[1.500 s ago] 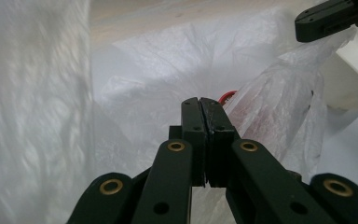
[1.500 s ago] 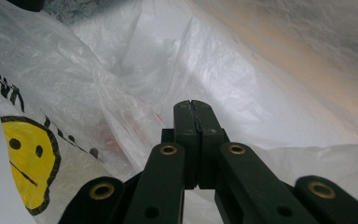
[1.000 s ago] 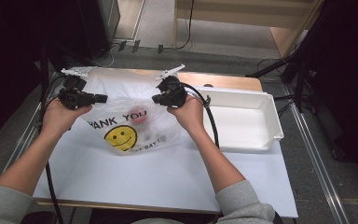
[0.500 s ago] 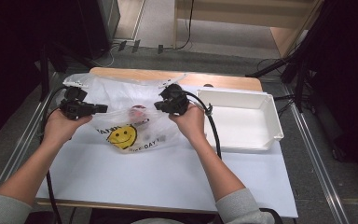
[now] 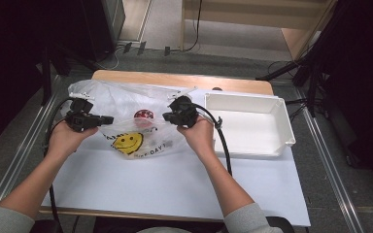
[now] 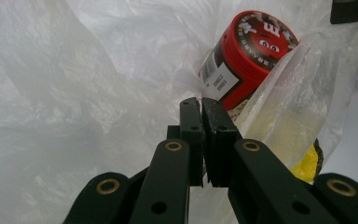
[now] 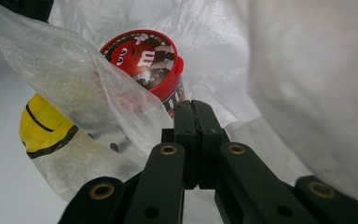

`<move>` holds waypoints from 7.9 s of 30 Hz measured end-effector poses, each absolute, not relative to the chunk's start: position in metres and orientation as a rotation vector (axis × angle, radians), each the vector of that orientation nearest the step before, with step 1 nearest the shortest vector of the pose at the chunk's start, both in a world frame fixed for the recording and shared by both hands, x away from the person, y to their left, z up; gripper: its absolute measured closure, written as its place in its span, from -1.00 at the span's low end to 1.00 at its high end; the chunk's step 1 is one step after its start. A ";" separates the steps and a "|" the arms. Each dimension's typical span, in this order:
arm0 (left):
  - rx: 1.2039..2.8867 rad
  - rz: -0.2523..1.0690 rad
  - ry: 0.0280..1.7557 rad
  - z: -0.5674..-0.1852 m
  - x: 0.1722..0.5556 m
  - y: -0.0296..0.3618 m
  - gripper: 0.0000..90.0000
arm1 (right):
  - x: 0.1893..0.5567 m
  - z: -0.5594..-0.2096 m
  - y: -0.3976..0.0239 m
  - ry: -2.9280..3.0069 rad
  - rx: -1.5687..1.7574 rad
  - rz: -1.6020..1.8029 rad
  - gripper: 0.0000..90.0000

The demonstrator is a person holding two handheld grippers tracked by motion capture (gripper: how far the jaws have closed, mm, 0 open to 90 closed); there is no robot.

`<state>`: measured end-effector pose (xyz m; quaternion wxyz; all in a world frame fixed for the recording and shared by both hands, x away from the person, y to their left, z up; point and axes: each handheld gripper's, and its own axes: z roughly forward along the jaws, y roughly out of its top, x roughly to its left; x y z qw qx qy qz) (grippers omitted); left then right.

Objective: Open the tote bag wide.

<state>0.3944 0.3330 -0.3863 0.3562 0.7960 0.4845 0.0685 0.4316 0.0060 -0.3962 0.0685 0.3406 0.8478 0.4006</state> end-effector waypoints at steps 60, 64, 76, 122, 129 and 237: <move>1.981 0.292 1.394 -0.437 0.423 0.362 1.00 | 0.397 -0.466 0.001 2.375 1.195 1.142 1.00; 1.988 0.280 1.407 -0.442 0.426 0.360 1.00 | 0.396 -0.471 -0.001 2.387 1.200 1.132 1.00; 2.011 0.290 1.425 -0.451 0.430 0.360 1.00 | 0.390 -0.475 -0.001 2.400 1.185 1.112 1.00; 1.961 0.345 1.387 -0.429 0.418 0.363 1.00 | 0.365 -0.453 -0.032 2.390 1.110 1.143 1.00; 1.961 0.342 1.316 -0.413 0.406 0.355 1.00 | 0.357 -0.430 -0.021 2.412 1.026 1.204 1.00; 2.106 0.168 1.139 -0.459 0.326 0.321 1.00 | 0.529 -0.471 0.053 2.319 1.303 1.070 1.00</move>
